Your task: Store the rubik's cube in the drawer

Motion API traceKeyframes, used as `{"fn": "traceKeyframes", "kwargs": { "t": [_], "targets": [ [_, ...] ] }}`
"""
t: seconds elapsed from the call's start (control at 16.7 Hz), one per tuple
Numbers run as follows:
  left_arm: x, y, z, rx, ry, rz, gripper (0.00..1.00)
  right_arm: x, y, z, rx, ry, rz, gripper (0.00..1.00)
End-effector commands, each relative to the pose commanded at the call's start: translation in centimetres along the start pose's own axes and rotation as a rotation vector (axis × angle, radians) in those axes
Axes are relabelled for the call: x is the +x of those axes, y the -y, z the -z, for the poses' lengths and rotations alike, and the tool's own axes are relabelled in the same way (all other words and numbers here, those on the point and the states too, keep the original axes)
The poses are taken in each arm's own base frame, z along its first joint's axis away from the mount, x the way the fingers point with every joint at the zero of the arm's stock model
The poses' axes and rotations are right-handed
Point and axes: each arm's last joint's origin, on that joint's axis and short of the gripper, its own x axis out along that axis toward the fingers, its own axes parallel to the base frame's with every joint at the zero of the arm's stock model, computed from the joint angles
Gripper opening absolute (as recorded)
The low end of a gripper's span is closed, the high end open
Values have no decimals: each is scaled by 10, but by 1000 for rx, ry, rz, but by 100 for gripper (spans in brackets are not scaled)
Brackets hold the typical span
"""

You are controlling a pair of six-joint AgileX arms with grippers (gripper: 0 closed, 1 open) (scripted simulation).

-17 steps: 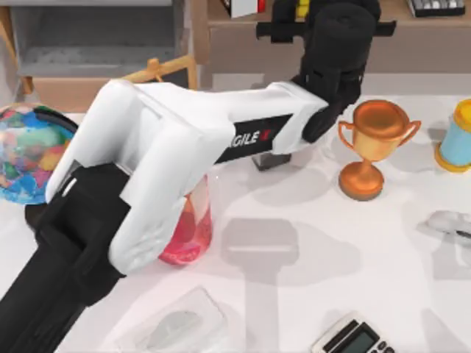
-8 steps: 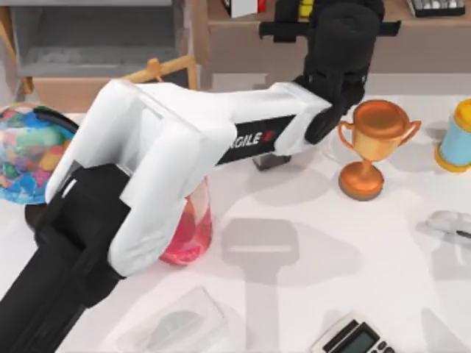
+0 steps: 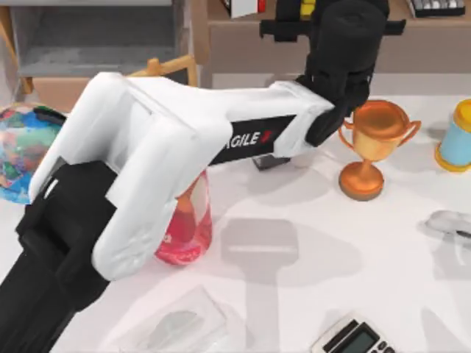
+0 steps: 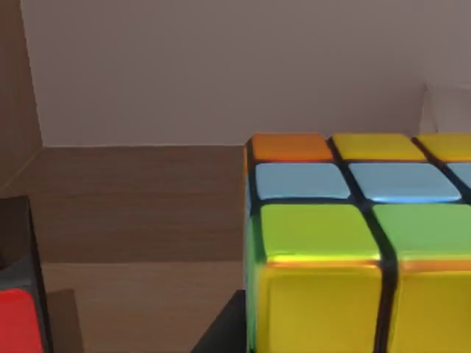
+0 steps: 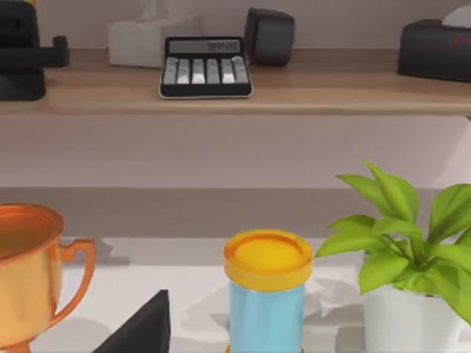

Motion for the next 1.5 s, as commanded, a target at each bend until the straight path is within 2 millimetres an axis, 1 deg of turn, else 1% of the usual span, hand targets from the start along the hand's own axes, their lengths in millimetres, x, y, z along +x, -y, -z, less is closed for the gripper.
{"fn": "traceKeyframes", "kwargs": {
  "t": [0.3, 0.42, 0.54, 0.66, 0.78, 0.84, 0.96, 1.08, 1.2, 1.26, 1.38, 1.5],
  "targets": [
    [0, 0, 1, -1, -2, 1, 0, 0, 0, 0, 0, 0, 0, 100],
    [-3, 4, -8, -3, 3, 13, 0, 0, 0, 0, 0, 0, 0, 100],
    [-15, 14, -29, -3, 7, 51, 0, 0, 0, 0, 0, 0, 0, 100],
    [-33, 26, -57, 3, 9, 104, 0, 0, 0, 0, 0, 0, 0, 100],
    [-51, 35, -92, 14, 8, 161, 0, 0, 0, 0, 0, 0, 0, 100],
    [-60, 36, -111, 21, 8, 187, 0, 0, 0, 0, 0, 0, 0, 100],
    [-73, 30, -152, 37, 7, 225, 0, 0, 0, 0, 0, 0, 0, 100],
    [-80, 12, -196, 55, 6, 241, 0, 0, 0, 0, 0, 0, 0, 100],
    [-79, -20, -238, 79, 0, 229, 0, 0, 0, 0, 0, 0, 0, 100],
    [-79, -39, -258, 94, -6, 217, 0, 0, 0, 0, 0, 0, 0, 100],
    [-74, -83, -291, 132, -32, 177, 0, 0, 0, 0, 0, 0, 0, 100],
    [-68, -131, -313, 181, -80, 125, 0, 0, 0, 0, 0, 0, 0, 100]
  ]
}}
